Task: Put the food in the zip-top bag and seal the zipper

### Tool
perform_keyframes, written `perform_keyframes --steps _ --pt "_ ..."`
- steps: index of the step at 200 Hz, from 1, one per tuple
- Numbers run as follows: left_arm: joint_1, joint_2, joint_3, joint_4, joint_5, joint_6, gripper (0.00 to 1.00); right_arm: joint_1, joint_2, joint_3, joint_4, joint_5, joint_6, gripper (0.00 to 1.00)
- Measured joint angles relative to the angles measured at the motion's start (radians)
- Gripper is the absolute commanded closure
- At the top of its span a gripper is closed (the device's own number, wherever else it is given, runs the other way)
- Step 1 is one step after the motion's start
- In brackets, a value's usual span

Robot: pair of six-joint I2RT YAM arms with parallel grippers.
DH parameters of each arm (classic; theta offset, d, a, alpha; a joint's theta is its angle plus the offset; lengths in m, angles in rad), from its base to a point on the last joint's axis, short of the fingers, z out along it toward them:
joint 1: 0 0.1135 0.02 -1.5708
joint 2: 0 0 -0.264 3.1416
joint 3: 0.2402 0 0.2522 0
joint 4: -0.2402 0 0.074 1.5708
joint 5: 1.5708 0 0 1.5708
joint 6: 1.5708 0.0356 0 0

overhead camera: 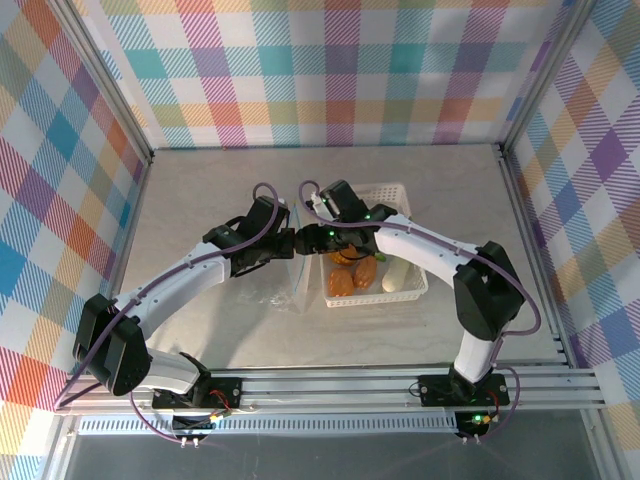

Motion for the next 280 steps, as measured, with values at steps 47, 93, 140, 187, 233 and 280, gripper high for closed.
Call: perform_keyframes --steps 47,93,140,187,233,280 --pt "0.0 0.0 0.0 0.004 0.022 -0.003 1.0 0.0 0.045 0.037 -0.006 0.052 -0.011 0.96" --pt "0.0 0.0 0.002 -0.052 -0.076 0.017 1.0 0.002 0.029 0.039 -0.074 0.171 -0.017 1.0" --pt "0.0 -0.024 0.035 -0.193 -0.287 0.06 1.0 0.002 -0.084 0.012 -0.146 0.271 -0.043 1.0" --pt "-0.006 -0.034 0.08 -0.266 -0.389 0.085 1.0 -0.013 -0.114 -0.035 -0.166 0.292 -0.047 1.0" --pt "-0.009 -0.061 0.092 -0.24 -0.296 0.09 1.0 -0.033 -0.077 -0.034 -0.167 0.254 -0.046 0.99" --pt "-0.013 -0.007 0.086 -0.138 -0.152 0.064 1.0 -0.038 -0.021 -0.019 -0.167 0.201 -0.045 0.9"
